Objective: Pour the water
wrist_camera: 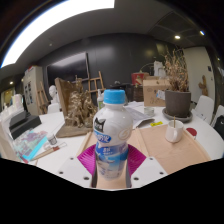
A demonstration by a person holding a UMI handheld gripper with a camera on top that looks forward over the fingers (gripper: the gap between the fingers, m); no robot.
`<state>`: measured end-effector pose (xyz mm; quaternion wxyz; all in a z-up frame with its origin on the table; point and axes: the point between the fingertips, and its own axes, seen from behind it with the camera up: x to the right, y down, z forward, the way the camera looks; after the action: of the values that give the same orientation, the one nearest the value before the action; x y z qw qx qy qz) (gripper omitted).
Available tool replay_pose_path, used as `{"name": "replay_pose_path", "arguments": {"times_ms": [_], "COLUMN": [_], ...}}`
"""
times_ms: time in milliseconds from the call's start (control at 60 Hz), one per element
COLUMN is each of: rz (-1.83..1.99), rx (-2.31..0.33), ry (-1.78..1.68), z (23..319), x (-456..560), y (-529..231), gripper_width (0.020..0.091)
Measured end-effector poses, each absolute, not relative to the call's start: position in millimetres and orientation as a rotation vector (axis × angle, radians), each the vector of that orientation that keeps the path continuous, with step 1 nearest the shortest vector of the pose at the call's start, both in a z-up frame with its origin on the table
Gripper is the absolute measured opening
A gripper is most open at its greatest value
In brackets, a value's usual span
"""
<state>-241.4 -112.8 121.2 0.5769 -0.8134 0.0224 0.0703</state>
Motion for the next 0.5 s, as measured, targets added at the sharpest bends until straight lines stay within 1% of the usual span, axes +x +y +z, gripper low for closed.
{"name": "replay_pose_path", "arguments": {"times_ms": [133,267,400,500], "rz": [0.441,0.792,1.171,1.382], "rx": [-1.825,-1.717,-1.575,-1.454], "ry": [0.268,0.551,0.885,1.126], "z": [179.2,219.1,225.9,208.7], "x": [-226.1,-195.7,-157.7,-127.1], "y": [-75.5,-31.4,9.4,35.3], "gripper_width": [0.0379,0.0377,0.0376,0.0377]}}
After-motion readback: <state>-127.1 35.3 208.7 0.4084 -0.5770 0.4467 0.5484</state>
